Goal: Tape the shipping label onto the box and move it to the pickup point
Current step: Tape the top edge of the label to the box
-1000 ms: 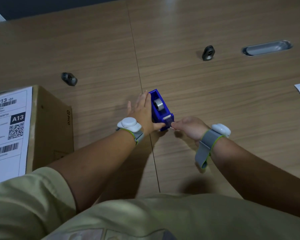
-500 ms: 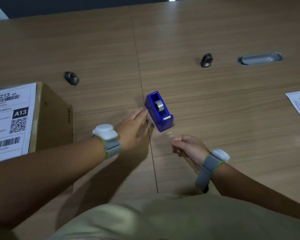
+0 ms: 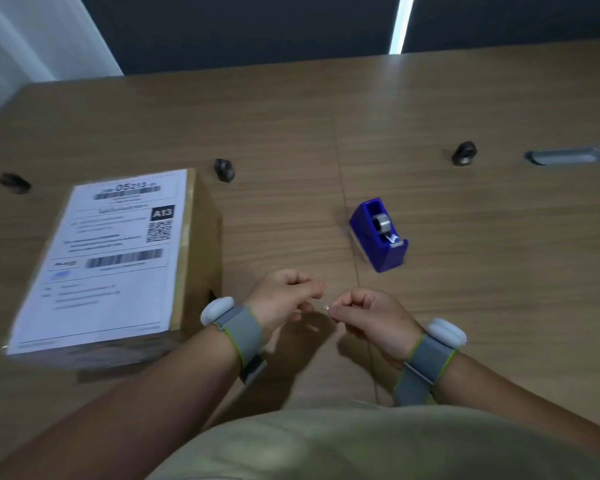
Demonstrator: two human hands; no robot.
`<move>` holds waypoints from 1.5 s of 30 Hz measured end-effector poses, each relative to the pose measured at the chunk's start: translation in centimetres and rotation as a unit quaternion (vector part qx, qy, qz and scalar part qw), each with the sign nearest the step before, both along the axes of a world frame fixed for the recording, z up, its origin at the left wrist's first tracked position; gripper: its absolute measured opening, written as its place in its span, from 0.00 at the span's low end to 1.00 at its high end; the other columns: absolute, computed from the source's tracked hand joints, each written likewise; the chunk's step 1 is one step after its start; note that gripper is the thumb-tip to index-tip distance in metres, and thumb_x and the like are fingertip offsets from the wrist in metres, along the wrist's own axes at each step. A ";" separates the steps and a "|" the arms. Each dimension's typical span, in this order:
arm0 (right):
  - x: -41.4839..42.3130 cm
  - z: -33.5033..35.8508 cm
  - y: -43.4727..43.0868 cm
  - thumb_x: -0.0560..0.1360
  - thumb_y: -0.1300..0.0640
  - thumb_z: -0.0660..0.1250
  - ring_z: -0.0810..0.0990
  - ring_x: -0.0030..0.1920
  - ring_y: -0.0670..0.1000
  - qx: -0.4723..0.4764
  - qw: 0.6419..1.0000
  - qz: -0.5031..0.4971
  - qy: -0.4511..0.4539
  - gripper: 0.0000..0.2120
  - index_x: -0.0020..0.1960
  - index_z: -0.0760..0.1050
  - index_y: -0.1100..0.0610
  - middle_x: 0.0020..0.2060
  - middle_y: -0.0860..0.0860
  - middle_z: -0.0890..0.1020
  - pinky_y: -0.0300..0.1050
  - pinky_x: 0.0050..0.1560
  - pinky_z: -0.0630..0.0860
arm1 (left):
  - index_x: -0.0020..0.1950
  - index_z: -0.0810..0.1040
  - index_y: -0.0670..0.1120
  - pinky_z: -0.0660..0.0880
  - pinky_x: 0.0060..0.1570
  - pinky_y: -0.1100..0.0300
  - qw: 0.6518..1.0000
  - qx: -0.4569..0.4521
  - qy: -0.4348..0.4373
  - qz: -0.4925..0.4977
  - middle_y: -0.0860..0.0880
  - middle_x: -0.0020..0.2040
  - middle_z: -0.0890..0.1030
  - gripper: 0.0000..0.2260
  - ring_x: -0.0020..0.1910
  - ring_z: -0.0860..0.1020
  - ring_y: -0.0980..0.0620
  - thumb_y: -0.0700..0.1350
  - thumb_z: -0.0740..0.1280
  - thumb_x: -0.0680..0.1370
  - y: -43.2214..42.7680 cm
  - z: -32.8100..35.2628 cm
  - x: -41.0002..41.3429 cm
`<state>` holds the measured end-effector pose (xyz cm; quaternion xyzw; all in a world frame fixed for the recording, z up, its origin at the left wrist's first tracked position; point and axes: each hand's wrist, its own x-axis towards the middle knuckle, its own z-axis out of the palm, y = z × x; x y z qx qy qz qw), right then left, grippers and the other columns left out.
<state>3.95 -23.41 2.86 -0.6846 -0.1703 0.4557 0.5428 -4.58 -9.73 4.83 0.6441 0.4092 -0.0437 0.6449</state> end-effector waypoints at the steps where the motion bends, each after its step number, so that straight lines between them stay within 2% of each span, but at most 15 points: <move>1: -1.1 0.4 1.0 0.72 0.65 0.69 0.70 0.23 0.40 0.001 1.000 0.007 -0.003 0.07 0.37 0.78 0.57 0.29 0.50 0.79 0.31 0.26 0.65 | 0.42 0.78 0.48 0.70 0.35 0.62 1.000 0.011 -0.005 0.007 0.52 0.39 0.81 0.03 0.33 0.75 0.56 0.44 0.69 0.76 1.0 0.1 -1.3; 7: -4.8 2.1 4.7 0.73 0.60 0.69 0.71 0.28 0.44 -0.015 1.000 0.017 -0.008 0.06 0.37 0.79 0.57 0.32 0.50 0.81 0.39 0.31 0.65 | 0.38 0.78 0.49 0.70 0.30 0.72 0.990 0.132 -0.035 -0.037 0.53 0.35 0.80 0.07 0.31 0.74 0.57 0.40 0.69 0.76 5.0 2.4 -4.9; 11: -7.5 3.4 9.9 0.74 0.60 0.69 0.70 0.25 0.43 -0.009 0.999 -0.006 0.032 0.07 0.37 0.77 0.59 0.29 0.48 0.80 0.37 0.27 0.62 | 0.39 0.81 0.49 0.76 0.44 0.59 0.963 0.261 -0.041 -0.061 0.48 0.39 0.84 0.04 0.36 0.76 0.55 0.44 0.70 0.74 9.4 4.9 -7.6; 15: -8.6 4.1 15.6 0.73 0.56 0.70 0.68 0.25 0.44 0.013 0.998 -0.045 0.031 0.08 0.36 0.78 0.56 0.31 0.50 0.79 0.37 0.25 0.62 | 0.40 0.82 0.47 0.74 0.45 0.60 0.932 0.352 -0.046 -0.068 0.50 0.38 0.81 0.03 0.37 0.75 0.55 0.44 0.70 0.74 14.7 6.8 -7.9; 20: -9.1 4.9 22.1 0.75 0.59 0.68 0.67 0.19 0.41 -0.013 0.995 -0.094 0.012 0.07 0.38 0.75 0.58 0.31 0.51 0.78 0.32 0.19 0.60 | 0.40 0.82 0.47 0.73 0.43 0.61 0.921 0.375 -0.042 -0.095 0.56 0.35 0.79 0.03 0.36 0.75 0.58 0.43 0.70 0.74 21.2 6.2 -6.7; 23: -8.5 4.5 24.1 0.75 0.60 0.68 0.69 0.18 0.42 -0.052 0.995 -0.084 0.008 0.05 0.41 0.73 0.59 0.30 0.53 0.78 0.33 0.19 0.59 | 0.40 0.81 0.47 0.68 0.33 0.64 0.912 0.389 -0.032 -0.124 0.56 0.33 0.77 0.04 0.34 0.73 0.57 0.44 0.70 0.75 22.8 4.9 -5.7; 25: -8.3 3.9 24.9 0.75 0.60 0.67 0.70 0.17 0.41 -0.083 0.993 -0.081 -0.006 0.06 0.41 0.74 0.60 0.30 0.54 0.77 0.31 0.18 0.59 | 0.41 0.81 0.47 0.66 0.32 0.64 0.906 0.401 -0.030 -0.130 0.55 0.34 0.77 0.04 0.36 0.73 0.55 0.45 0.70 0.75 23.5 3.9 -5.4; 27: -8.2 3.5 25.8 0.75 0.59 0.66 0.68 0.19 0.44 -0.122 0.989 -0.069 -0.038 0.11 0.33 0.74 0.59 0.30 0.55 0.77 0.32 0.18 0.59 | 0.44 0.81 0.45 0.67 0.35 0.65 0.903 0.406 -0.035 -0.136 0.52 0.39 0.79 0.04 0.39 0.74 0.53 0.44 0.69 0.76 24.2 2.6 -5.1; 29: -8.0 3.7 26.2 0.75 0.60 0.64 0.64 0.23 0.47 -0.151 0.987 -0.040 -0.048 0.15 0.30 0.72 0.59 0.28 0.54 0.73 0.32 0.18 0.58 | 0.44 0.81 0.46 0.70 0.38 0.61 0.895 0.418 -0.043 -0.148 0.50 0.43 0.81 0.04 0.42 0.76 0.51 0.44 0.68 0.76 24.2 1.9 -5.0; 31: -7.8 3.7 26.7 0.77 0.60 0.62 0.61 0.25 0.47 -0.177 0.983 -0.014 -0.055 0.16 0.30 0.70 0.59 0.28 0.54 0.70 0.33 0.18 0.57 | 0.41 0.80 0.48 0.73 0.44 0.57 0.896 0.418 -0.055 -0.141 0.50 0.44 0.82 0.04 0.46 0.78 0.50 0.45 0.68 0.76 24.5 1.2 -4.8; 36: -6.9 3.4 27.4 0.76 0.60 0.64 0.61 0.27 0.48 -0.221 0.972 0.002 -0.074 0.14 0.31 0.72 0.58 0.34 0.56 0.72 0.39 0.26 0.57 | 0.41 0.81 0.47 0.74 0.52 0.54 0.894 0.420 -0.065 -0.142 0.49 0.50 0.77 0.04 0.49 0.76 0.49 0.45 0.70 0.74 25.3 0.4 -4.4; 40: -6.6 3.2 27.7 0.75 0.59 0.64 0.61 0.27 0.48 -0.235 0.970 0.001 -0.062 0.13 0.32 0.73 0.59 0.34 0.55 0.72 0.37 0.24 0.57 | 0.36 0.77 0.51 0.74 0.52 0.54 0.891 0.423 -0.064 -0.149 0.51 0.48 0.75 0.07 0.49 0.76 0.49 0.46 0.71 0.74 25.9 -0.1 -4.5; 45: -6.6 3.3 27.7 0.76 0.59 0.65 0.61 0.26 0.47 -0.241 0.970 -0.015 -0.038 0.15 0.31 0.73 0.59 0.29 0.52 0.71 0.37 0.26 0.57 | 0.35 0.75 0.52 0.73 0.51 0.55 0.890 0.428 -0.082 -0.139 0.51 0.48 0.75 0.08 0.50 0.76 0.49 0.46 0.71 0.73 25.9 -0.3 -4.7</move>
